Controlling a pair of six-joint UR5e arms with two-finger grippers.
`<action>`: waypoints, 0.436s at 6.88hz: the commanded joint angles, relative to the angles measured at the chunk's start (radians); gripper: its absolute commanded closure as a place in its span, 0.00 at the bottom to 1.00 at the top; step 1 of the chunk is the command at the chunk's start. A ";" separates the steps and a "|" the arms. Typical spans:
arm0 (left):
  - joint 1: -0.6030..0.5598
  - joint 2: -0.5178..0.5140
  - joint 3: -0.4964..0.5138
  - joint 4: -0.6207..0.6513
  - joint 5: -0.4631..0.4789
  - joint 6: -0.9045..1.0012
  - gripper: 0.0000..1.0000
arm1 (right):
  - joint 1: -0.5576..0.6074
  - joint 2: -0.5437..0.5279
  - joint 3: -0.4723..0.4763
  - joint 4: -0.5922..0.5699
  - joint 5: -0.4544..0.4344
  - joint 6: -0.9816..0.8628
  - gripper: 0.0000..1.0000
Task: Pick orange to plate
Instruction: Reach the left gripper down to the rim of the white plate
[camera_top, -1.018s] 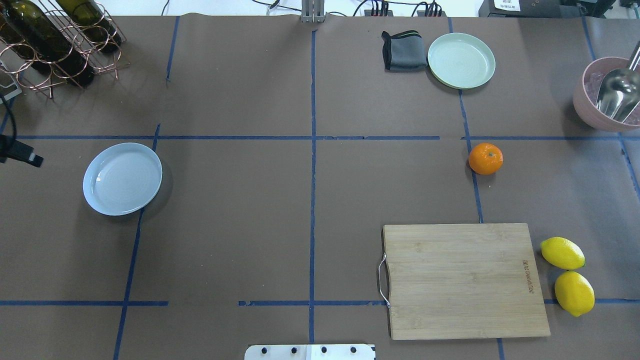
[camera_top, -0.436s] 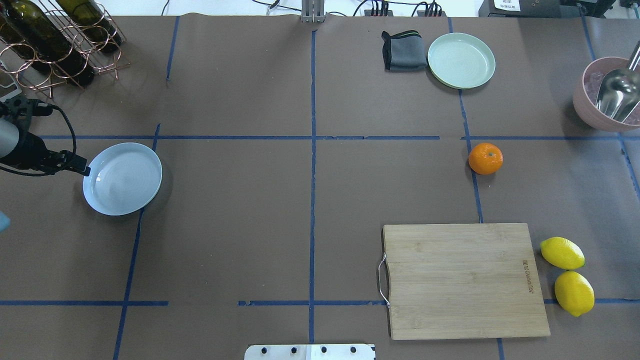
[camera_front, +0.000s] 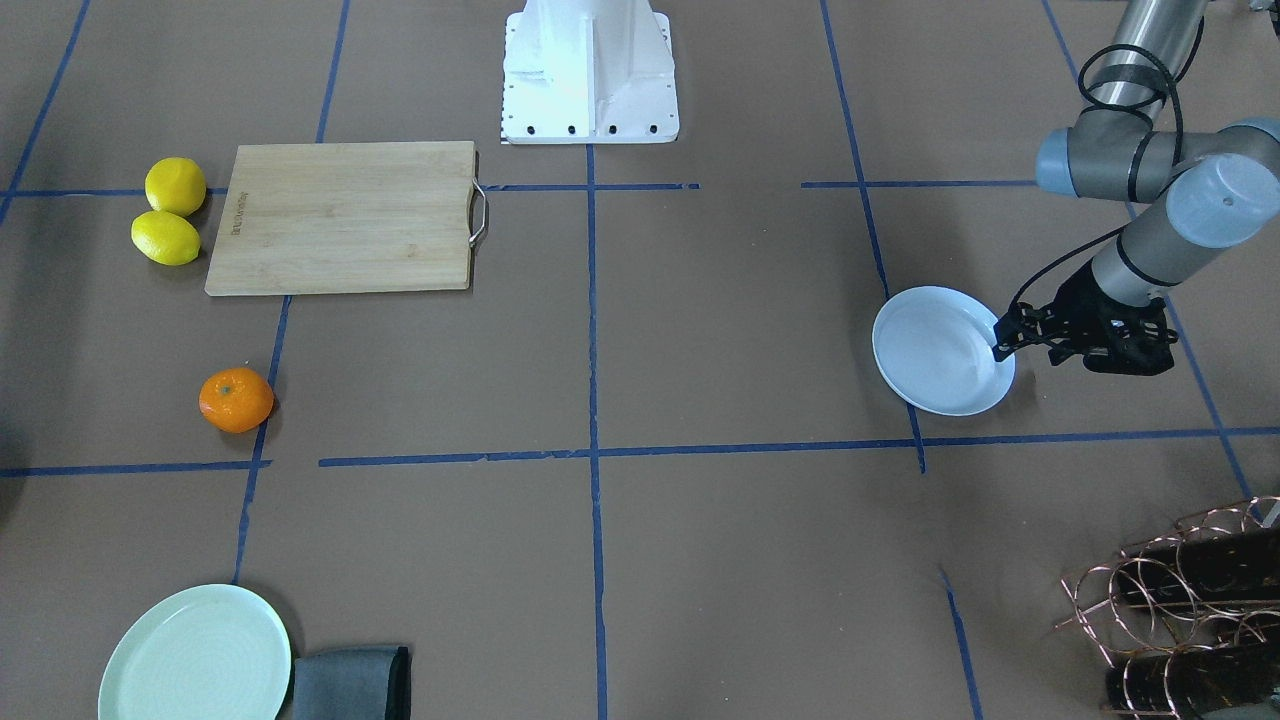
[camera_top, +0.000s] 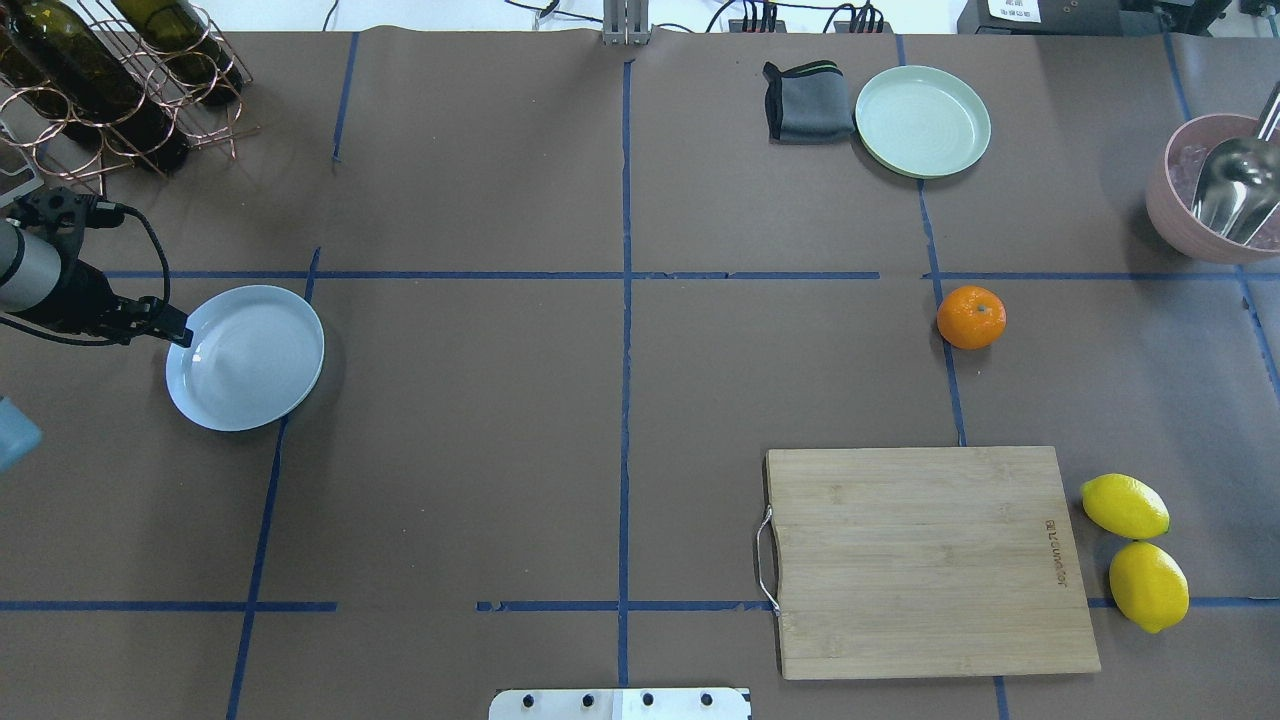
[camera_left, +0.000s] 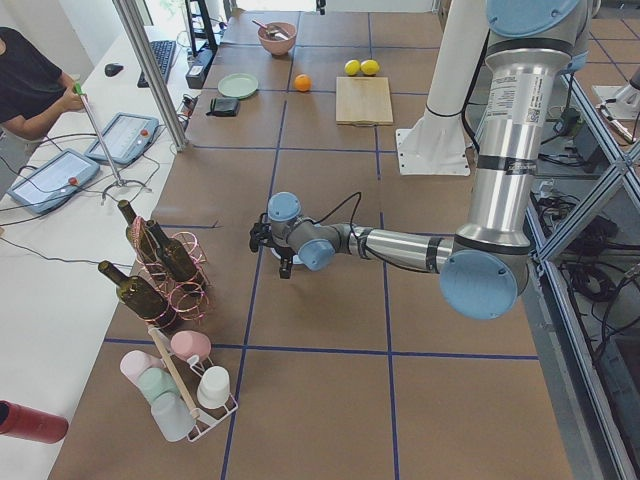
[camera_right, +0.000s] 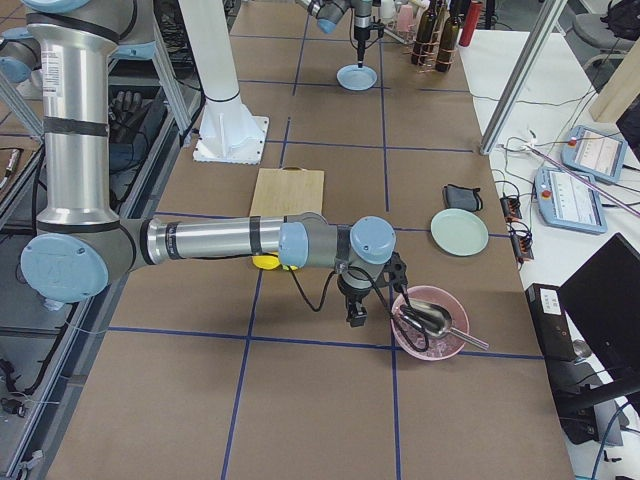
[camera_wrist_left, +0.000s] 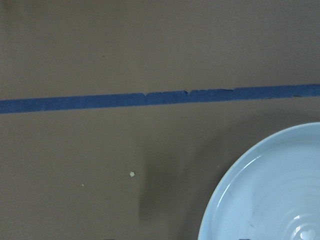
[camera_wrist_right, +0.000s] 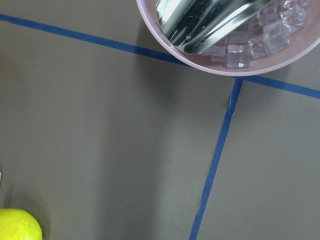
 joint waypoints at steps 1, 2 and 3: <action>0.024 -0.002 0.002 -0.002 -0.001 0.001 0.24 | 0.000 0.000 0.000 0.000 0.000 0.001 0.00; 0.026 -0.005 0.002 -0.002 -0.001 -0.004 0.45 | 0.000 0.000 0.002 0.000 0.002 0.001 0.00; 0.026 -0.009 -0.001 0.001 -0.004 -0.005 0.99 | 0.000 0.000 0.002 0.000 0.002 0.003 0.00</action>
